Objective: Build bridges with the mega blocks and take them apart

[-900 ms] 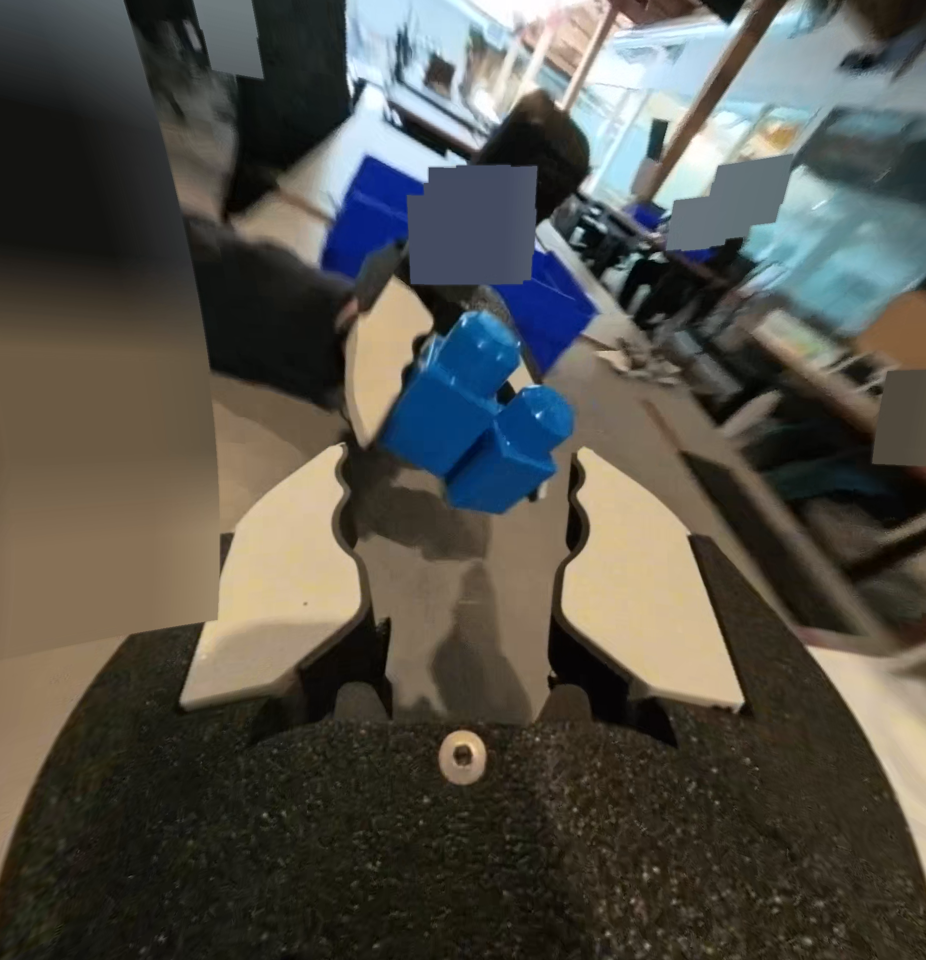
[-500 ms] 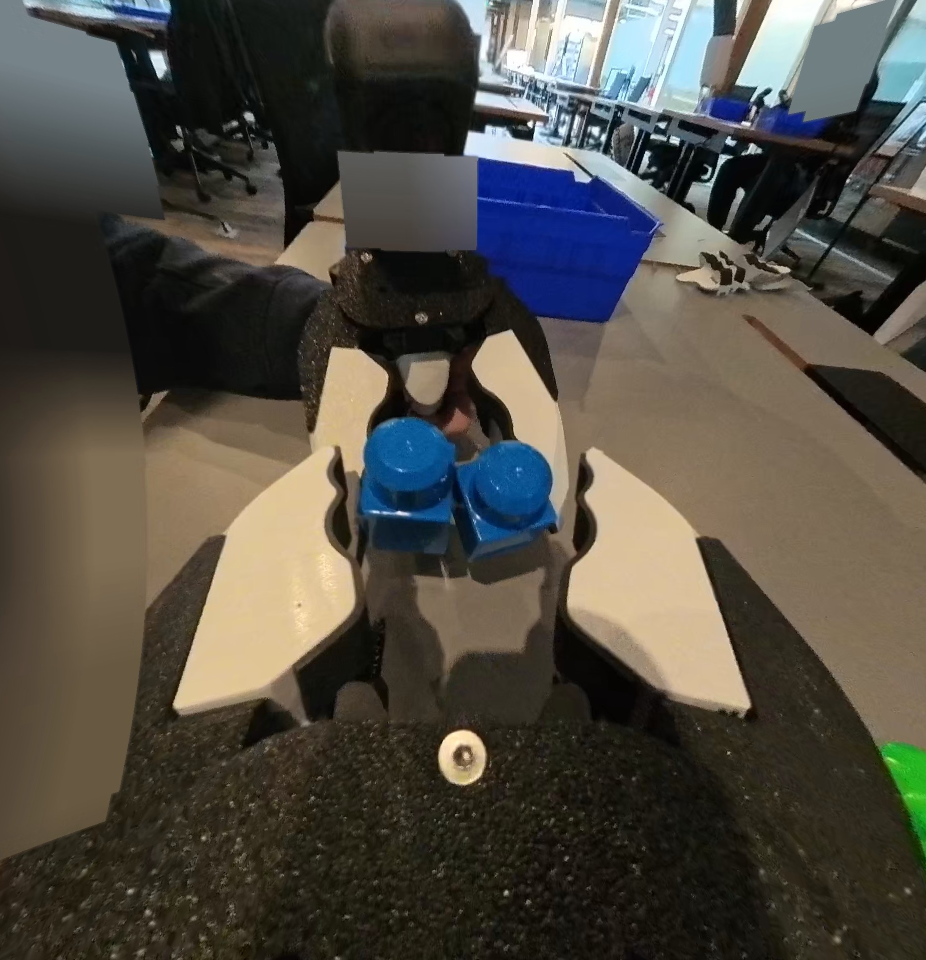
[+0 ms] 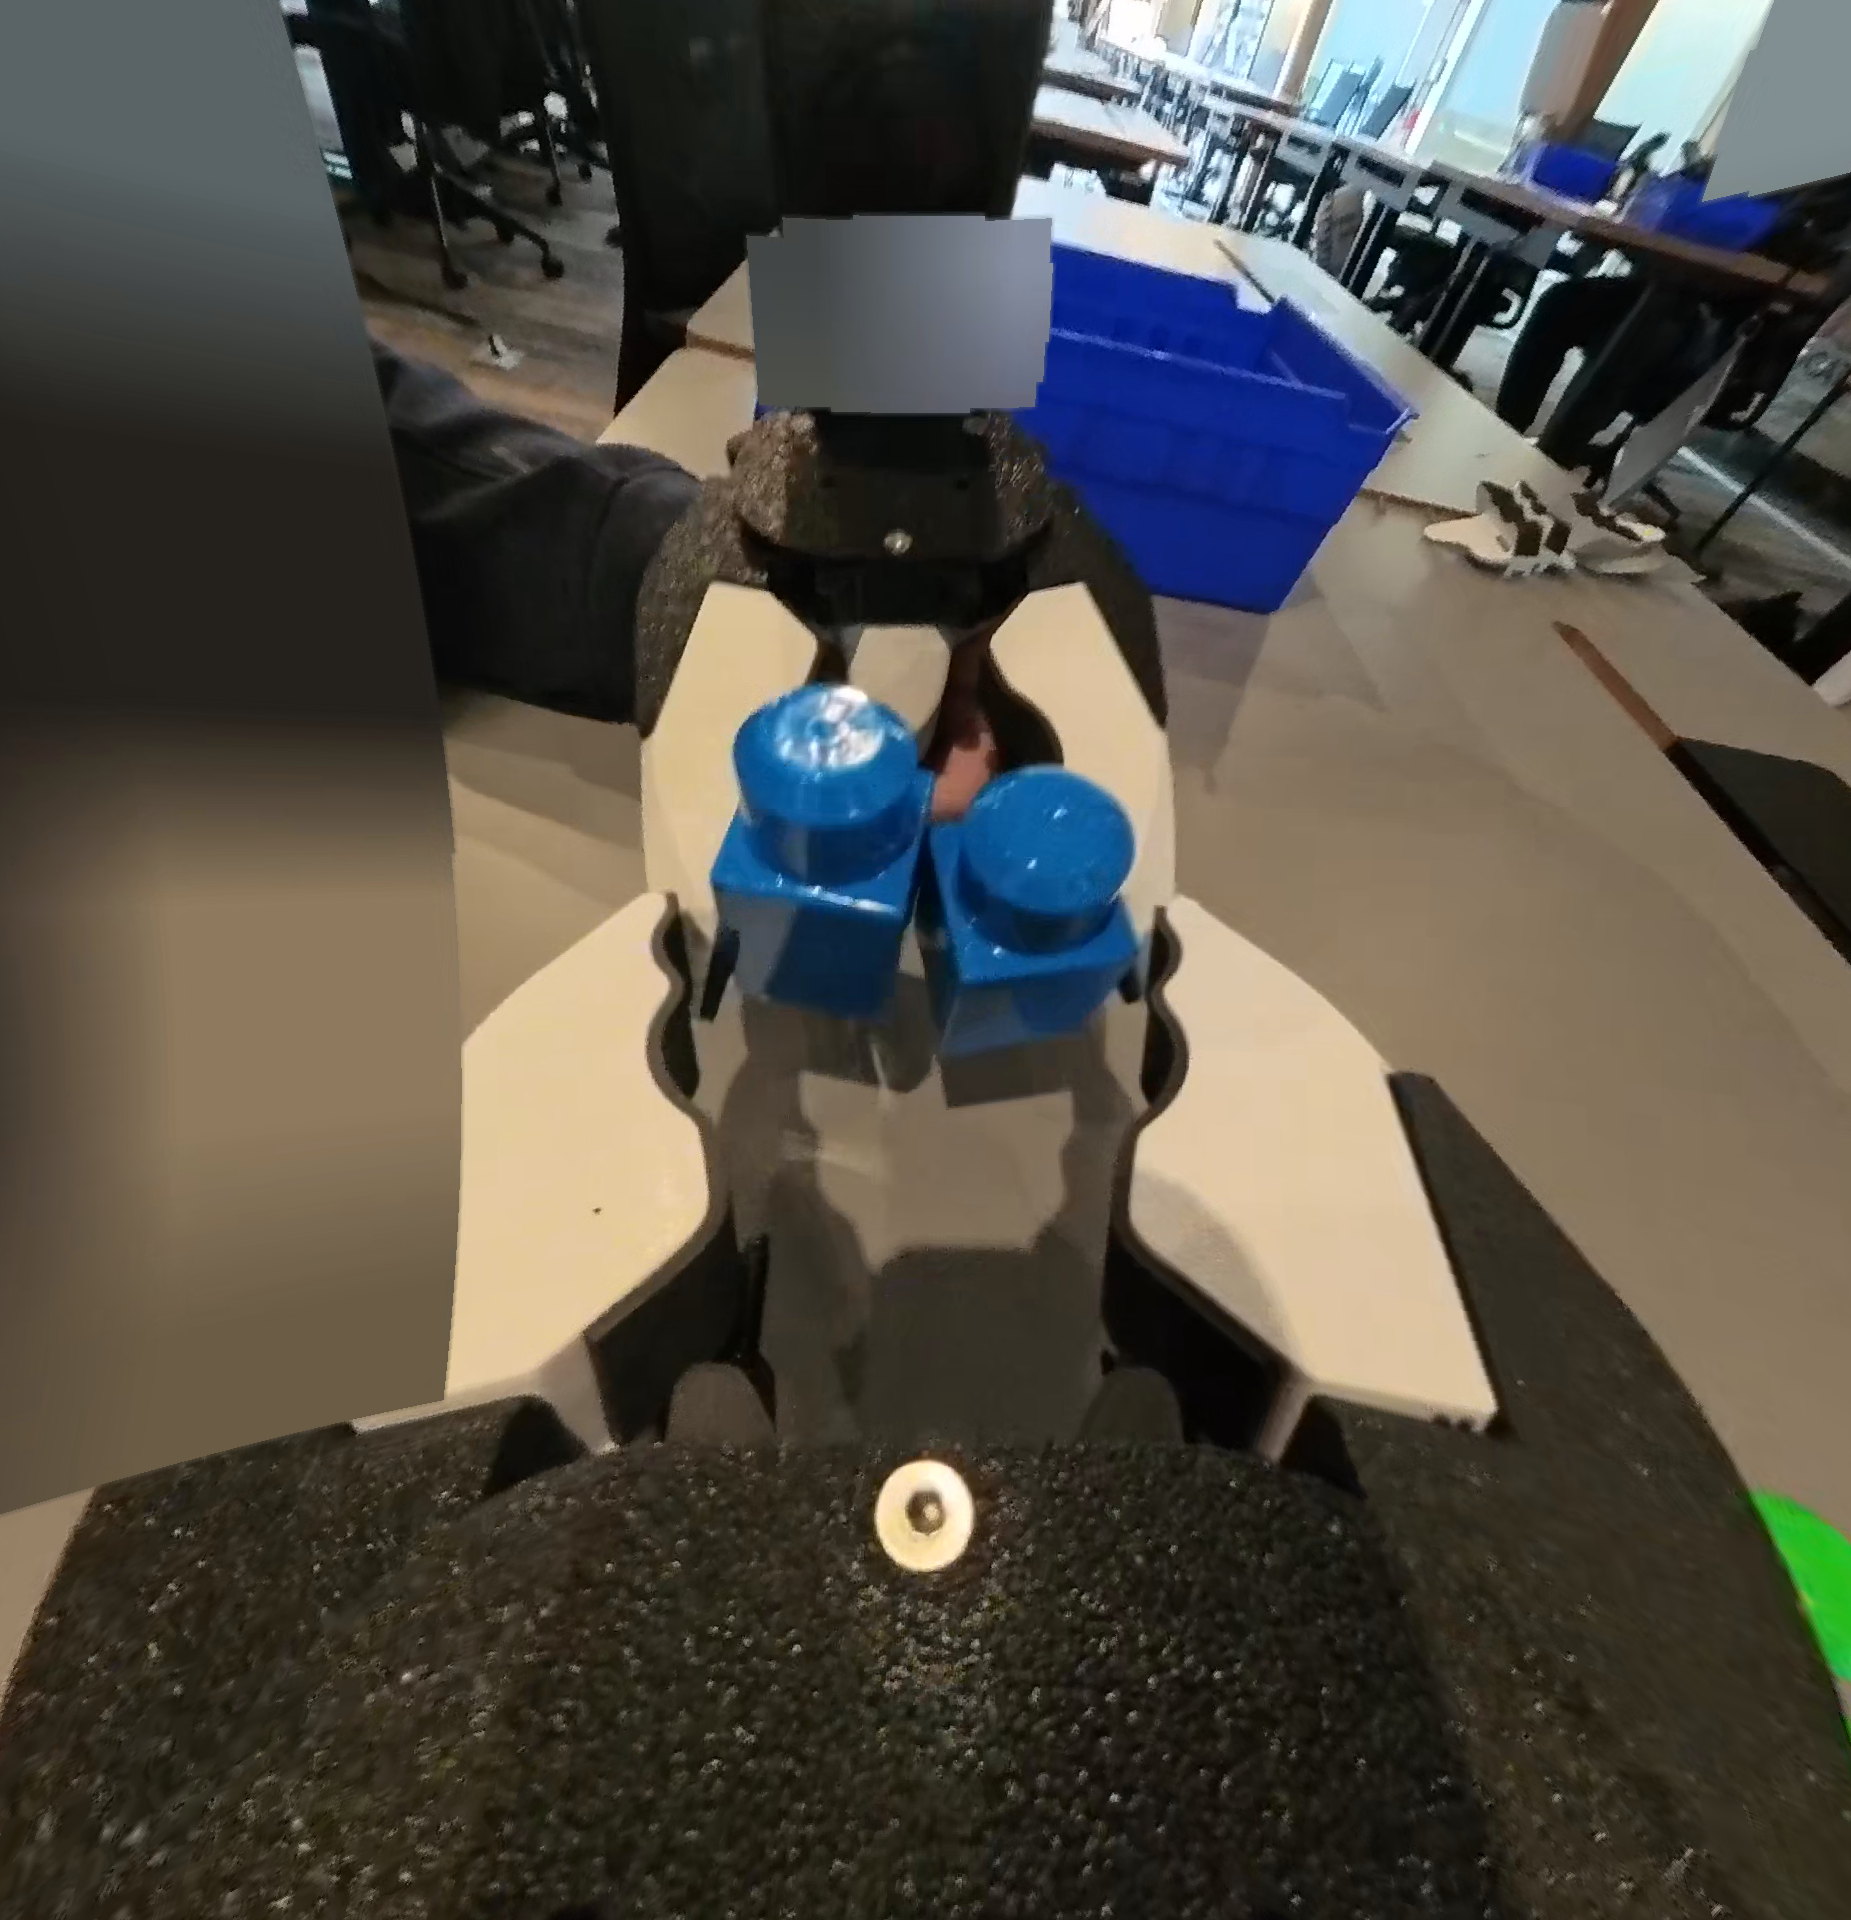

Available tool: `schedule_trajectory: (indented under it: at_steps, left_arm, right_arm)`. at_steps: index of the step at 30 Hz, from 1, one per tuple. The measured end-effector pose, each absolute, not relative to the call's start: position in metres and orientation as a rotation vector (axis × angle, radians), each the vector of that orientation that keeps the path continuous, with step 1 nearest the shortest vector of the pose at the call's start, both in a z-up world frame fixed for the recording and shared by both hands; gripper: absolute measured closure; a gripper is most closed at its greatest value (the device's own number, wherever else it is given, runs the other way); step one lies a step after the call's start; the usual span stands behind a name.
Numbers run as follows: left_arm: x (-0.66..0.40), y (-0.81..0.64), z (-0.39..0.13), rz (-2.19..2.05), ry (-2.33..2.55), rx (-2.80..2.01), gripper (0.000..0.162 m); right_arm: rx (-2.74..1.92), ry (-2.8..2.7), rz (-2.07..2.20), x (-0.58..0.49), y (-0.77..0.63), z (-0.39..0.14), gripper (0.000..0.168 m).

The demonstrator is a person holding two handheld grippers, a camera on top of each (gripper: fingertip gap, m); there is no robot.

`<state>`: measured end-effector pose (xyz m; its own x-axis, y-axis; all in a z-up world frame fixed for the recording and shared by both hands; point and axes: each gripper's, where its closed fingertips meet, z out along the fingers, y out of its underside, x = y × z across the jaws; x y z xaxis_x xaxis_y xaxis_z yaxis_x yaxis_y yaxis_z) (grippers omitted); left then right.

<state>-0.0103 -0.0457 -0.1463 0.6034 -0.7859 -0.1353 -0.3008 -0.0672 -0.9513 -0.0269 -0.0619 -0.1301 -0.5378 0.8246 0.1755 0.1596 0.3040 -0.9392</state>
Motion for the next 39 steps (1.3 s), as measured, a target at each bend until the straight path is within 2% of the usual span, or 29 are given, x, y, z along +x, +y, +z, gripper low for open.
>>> schedule_trajectory:
  at_steps: [19,30,39]
  left_arm:
    - [-0.015,-0.042,-0.146,-0.49,0.888,-1.657,0.085]
    - [-0.013,-0.045,-0.142,-0.544,0.884,-1.632,0.083]
    - [-0.015,-0.044,-0.163,-0.593,0.887,-1.768,0.081]
  right_arm:
    - [-0.912,-1.8,1.343,-0.032,-0.058,-0.12,0.091]
    - [-0.877,-1.819,1.315,-0.032,-0.062,-0.122,0.104]
    - [-0.915,-1.853,1.313,-0.034,-0.058,-0.137,0.105]
